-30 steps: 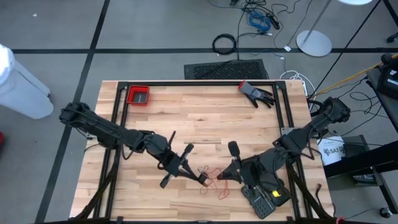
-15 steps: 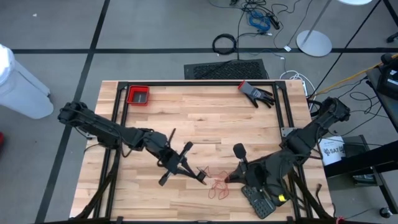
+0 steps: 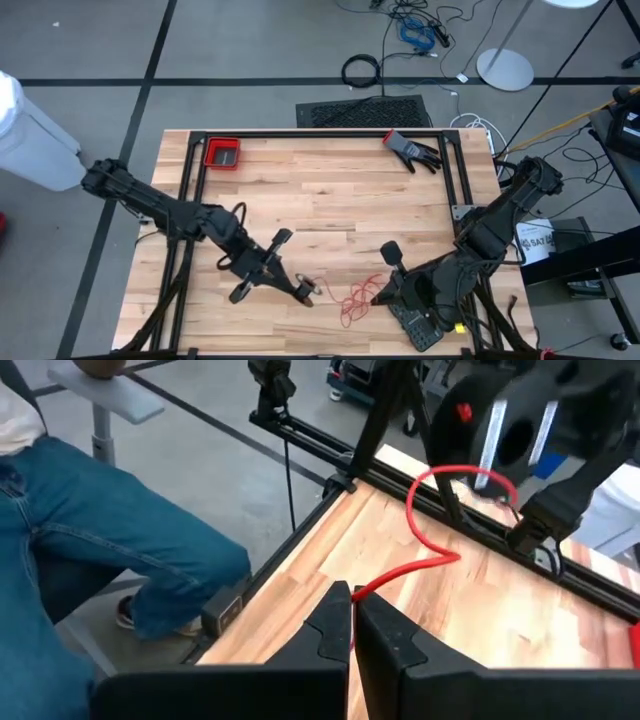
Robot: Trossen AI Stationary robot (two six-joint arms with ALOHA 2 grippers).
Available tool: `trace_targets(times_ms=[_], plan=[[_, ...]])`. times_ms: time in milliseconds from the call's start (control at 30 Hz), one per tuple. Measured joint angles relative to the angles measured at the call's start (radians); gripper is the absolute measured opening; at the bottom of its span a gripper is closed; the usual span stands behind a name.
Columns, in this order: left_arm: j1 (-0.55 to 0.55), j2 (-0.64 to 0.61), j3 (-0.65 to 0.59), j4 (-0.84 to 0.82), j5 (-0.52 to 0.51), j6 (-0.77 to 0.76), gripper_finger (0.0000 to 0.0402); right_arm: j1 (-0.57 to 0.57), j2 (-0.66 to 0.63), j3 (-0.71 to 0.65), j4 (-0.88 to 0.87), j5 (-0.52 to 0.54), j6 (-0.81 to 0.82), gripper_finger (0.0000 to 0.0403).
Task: Coil cords
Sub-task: Coil the red wire onto the spool
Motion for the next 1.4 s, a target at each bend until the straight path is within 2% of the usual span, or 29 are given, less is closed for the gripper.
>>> trace_targets(times_ms=[333,567,967,1200,1400], plan=[[-0.011,-0.003,0.000,0.113,0.000,0.079,0.0008,-0.032,0.043,0.000,-0.105,-0.006,0.085,0.0000],[-0.012,-0.016,0.001,0.145,-0.002,0.082,0.0008,-0.046,0.052,-0.001,-0.108,-0.057,0.105,0.0000],[-0.006,-0.035,0.001,0.034,-0.245,0.057,0.0008,-0.039,0.051,-0.001,-0.084,-0.083,0.111,0.0000],[-0.002,-0.035,0.001,-0.042,-0.253,0.053,0.0008,-0.039,0.051,0.000,-0.044,-0.080,0.055,0.0000],[-0.001,-0.034,0.001,-0.037,-0.279,0.046,0.0008,-0.039,0.051,0.000,-0.001,-0.080,0.028,0.0000]])
